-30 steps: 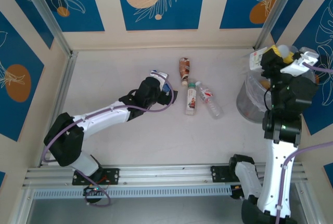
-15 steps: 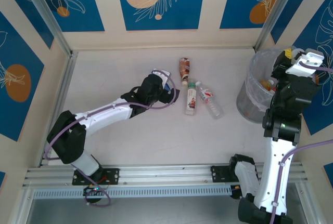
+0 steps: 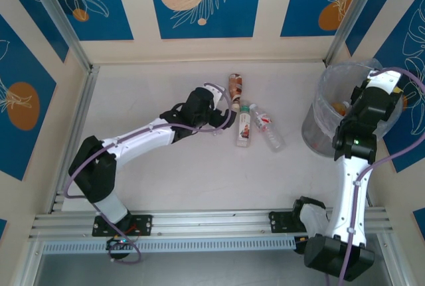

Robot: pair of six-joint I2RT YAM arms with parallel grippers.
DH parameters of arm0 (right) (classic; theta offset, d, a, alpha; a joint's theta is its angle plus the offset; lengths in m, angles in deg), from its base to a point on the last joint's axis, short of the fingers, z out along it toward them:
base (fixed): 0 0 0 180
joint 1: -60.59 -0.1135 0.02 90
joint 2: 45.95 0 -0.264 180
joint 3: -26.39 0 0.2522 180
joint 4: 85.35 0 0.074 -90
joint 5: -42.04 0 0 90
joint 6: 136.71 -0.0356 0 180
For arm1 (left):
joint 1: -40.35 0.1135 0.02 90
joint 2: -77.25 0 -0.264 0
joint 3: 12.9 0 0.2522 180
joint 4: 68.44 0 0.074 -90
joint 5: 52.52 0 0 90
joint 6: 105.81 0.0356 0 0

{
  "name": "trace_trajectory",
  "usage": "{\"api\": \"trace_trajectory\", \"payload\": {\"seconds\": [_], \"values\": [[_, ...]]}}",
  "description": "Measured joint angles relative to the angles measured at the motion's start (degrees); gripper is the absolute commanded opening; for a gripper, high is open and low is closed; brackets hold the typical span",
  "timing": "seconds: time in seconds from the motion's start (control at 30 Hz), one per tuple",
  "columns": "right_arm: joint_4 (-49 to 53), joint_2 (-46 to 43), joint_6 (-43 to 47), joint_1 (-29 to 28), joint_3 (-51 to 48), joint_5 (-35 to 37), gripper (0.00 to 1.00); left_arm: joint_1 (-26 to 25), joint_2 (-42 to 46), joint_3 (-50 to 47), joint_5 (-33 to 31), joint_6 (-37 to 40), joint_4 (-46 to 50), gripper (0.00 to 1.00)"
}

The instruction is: Put the plastic bottles in the bin

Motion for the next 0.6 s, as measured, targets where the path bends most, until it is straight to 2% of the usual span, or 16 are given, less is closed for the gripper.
{"api": "trace_trajectory", "payload": {"seconds": [0.2, 0.43, 0.47, 0.5, 0.6], "values": [[0.5, 4.8, -1.0, 1.6, -0.2, 3.8, 0.79, 0.0, -1.2, 1.2, 1.5, -0.1, 0.5, 0.99], [3.2, 4.6, -5.5, 1.9, 0.1, 2.8, 0.9, 0.0, -1.4, 1.2, 1.5, -0.5, 1.2, 0.99], [4.0, 4.6, -6.4, 1.9, 0.2, 2.2, 0.97, 0.0, -1.4, 1.2, 1.5, -0.7, 1.2, 0.99], [4.9, 4.6, -7.5, 1.9, 0.3, 1.4, 0.99, 0.0, -1.4, 1.2, 1.5, -0.7, 1.2, 0.99], [7.4, 4.4, -10.2, 1.5, 0.9, -1.3, 0.99, 0.0, -1.4, 1.2, 1.4, -1.7, 1.5, 0.99]]}}
